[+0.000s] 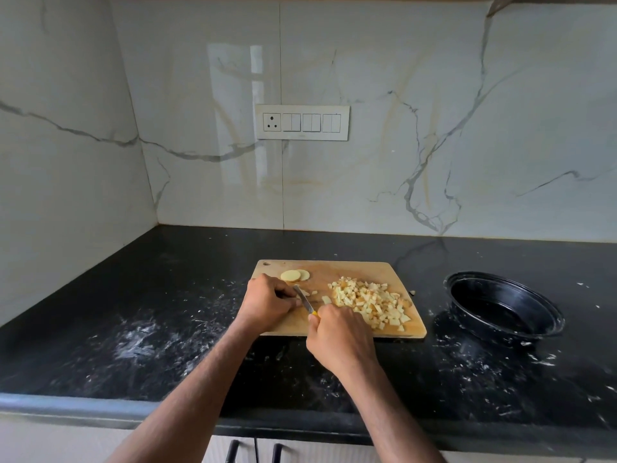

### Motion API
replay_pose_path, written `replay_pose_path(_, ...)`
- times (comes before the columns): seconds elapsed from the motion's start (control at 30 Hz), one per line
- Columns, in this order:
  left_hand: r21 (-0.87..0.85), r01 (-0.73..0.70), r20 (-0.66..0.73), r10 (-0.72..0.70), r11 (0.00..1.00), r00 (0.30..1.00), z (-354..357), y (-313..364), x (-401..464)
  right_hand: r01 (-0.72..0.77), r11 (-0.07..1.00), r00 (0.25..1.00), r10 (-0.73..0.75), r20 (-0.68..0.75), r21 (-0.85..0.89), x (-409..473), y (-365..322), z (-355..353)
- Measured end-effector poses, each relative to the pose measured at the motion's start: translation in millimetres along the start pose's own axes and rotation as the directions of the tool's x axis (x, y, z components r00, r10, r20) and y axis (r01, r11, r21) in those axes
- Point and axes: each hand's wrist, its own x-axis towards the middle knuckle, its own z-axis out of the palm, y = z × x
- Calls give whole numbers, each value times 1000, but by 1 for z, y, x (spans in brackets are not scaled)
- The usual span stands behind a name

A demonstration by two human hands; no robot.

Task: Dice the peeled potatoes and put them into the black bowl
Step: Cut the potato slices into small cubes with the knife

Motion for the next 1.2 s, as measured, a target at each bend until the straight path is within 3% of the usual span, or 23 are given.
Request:
replay_pose_path(0.63, 91, -12, -14, 14, 996, 1000, 3, 3, -1, 51, 999, 999, -51, -17, -20, -34, 17, -9)
replay_pose_path(0.83, 36, -17, -44, 18, 999, 999, 3, -2, 1, -36, 999, 994, 36, -103, 7, -40, 25, -13)
replay_pose_path(1.2, -123, 47, -182, -69, 991, 981, 1, -10, 4, 23, 994, 991, -37, -132, -106, -26, -10, 5)
